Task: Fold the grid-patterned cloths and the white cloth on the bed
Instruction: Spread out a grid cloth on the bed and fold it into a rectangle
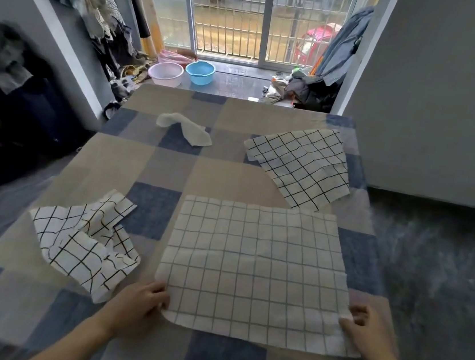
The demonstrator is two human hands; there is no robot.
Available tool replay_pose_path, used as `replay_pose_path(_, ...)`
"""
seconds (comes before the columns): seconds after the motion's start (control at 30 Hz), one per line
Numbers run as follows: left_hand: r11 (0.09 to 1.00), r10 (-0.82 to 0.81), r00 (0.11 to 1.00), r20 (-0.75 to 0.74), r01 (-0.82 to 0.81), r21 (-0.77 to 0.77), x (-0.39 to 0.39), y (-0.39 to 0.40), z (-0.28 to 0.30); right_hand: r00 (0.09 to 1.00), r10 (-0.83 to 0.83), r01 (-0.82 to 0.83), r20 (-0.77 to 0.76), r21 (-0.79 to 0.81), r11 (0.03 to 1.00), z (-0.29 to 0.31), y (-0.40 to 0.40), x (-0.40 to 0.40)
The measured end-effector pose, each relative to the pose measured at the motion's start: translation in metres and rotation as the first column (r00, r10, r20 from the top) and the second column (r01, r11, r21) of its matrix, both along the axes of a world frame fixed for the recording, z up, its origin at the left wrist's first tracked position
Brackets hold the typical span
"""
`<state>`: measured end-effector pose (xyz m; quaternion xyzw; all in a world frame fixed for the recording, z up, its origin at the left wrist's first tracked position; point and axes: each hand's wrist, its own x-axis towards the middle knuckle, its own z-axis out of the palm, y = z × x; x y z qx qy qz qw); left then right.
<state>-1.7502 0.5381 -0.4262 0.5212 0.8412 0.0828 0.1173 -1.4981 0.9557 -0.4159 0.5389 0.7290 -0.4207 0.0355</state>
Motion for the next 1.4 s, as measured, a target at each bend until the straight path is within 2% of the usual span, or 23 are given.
replay_pose_path(0.1, 0.998, 0.006, 0.999, 0.041, -0.003, -0.062, -0.002, -0.001, 0.001, 1.000, -0.010, 0.010, -0.011, 0.035, 0.999, 0.005, -0.003, 0.002)
replay_pose_path(0.2, 0.997, 0.013, 0.998, 0.056, -0.009, -0.071, -0.003, 0.006, 0.008, 0.994, 0.087, -0.098, 0.060, 0.209, 0.973, 0.012, -0.008, 0.000)
replay_pose_path(0.27, 0.998, 0.047, 0.996, 0.076, -0.050, 0.039, 0.001, 0.021, 0.013, 0.979, 0.201, -0.202, 0.042, 0.371, 0.906, 0.011, -0.012, -0.009)
replay_pose_path(0.37, 0.976, 0.125, 0.991, 0.043, -0.131, 0.173, 0.013, 0.066, 0.010, 0.880, 0.464, -0.440, 0.098, 0.536, 0.721, -0.005, -0.029, -0.038)
replay_pose_path(0.43, 0.964, 0.182, 0.982, 0.048, -0.188, 0.186, 0.027, 0.102, 0.003, 0.812, 0.571, -0.524, 0.118, 0.577, 0.627, -0.011, -0.050, -0.062)
replay_pose_path(0.53, 0.965, 0.239, 0.969, 0.060, -0.244, 0.098, 0.045, 0.147, -0.008, 0.727, 0.683, -0.568, 0.071, 0.622, 0.539, -0.008, -0.087, -0.100)
replay_pose_path(0.6, 0.958, 0.284, 0.957, 0.065, -0.286, 0.020, 0.048, 0.166, -0.018, 0.660, 0.742, -0.638, 0.119, 0.609, 0.471, -0.015, -0.100, -0.120)
replay_pose_path(0.73, 0.933, 0.355, 0.934, 0.029, -0.352, -0.077, 0.038, 0.167, -0.041, 0.572, 0.785, -0.760, 0.237, 0.513, 0.398, -0.048, -0.098, -0.134)
replay_pose_path(0.8, 0.946, 0.312, 0.950, -0.028, -0.313, -0.082, 0.029, 0.158, -0.048, 0.584, 0.768, -0.761, 0.262, 0.505, 0.406, -0.055, -0.086, -0.129)
replay_pose_path(0.87, 0.953, 0.289, 0.956, -0.051, -0.293, -0.080, 0.015, 0.151, -0.052, 0.660, 0.704, -0.719, 0.263, 0.493, 0.490, -0.056, -0.066, -0.125)
replay_pose_path(0.97, 0.936, 0.345, 0.937, -0.051, -0.348, -0.061, -0.011, 0.149, -0.054, 0.757, 0.600, -0.640, 0.260, 0.479, 0.601, -0.054, -0.032, -0.125)
replay_pose_path(1.07, 0.921, 0.375, 0.925, -0.064, -0.380, -0.084, -0.031, 0.155, -0.053, 0.783, 0.553, -0.617, 0.285, 0.464, 0.635, -0.054, -0.012, -0.127)
replay_pose_path(1.17, 0.918, 0.379, 0.921, -0.087, -0.386, -0.087, -0.040, 0.162, -0.050, 0.831, 0.523, -0.534, 0.191, 0.540, 0.650, -0.046, -0.020, -0.148)
replay_pose_path(1.2, 0.919, 0.378, 0.922, -0.091, -0.385, -0.081, -0.041, 0.163, -0.050, 0.819, 0.555, -0.527, 0.142, 0.570, 0.631, -0.042, -0.029, -0.159)
replay_pose_path(1.27, 0.920, 0.378, 0.921, -0.092, -0.385, -0.071, -0.041, 0.163, -0.049, 0.738, 0.670, -0.572, 0.082, 0.602, 0.557, -0.039, -0.052, -0.181)
replay_pose_path(1.33, 0.920, 0.379, 0.920, -0.095, -0.386, -0.066, -0.041, 0.162, -0.049, 0.641, 0.760, -0.661, 0.109, 0.582, 0.474, -0.046, -0.072, -0.196)
replay_pose_path(1.4, 0.919, 0.382, 0.919, -0.098, -0.389, -0.067, -0.041, 0.162, -0.050, 0.599, 0.779, -0.721, 0.185, 0.548, 0.424, -0.059, -0.079, -0.203)
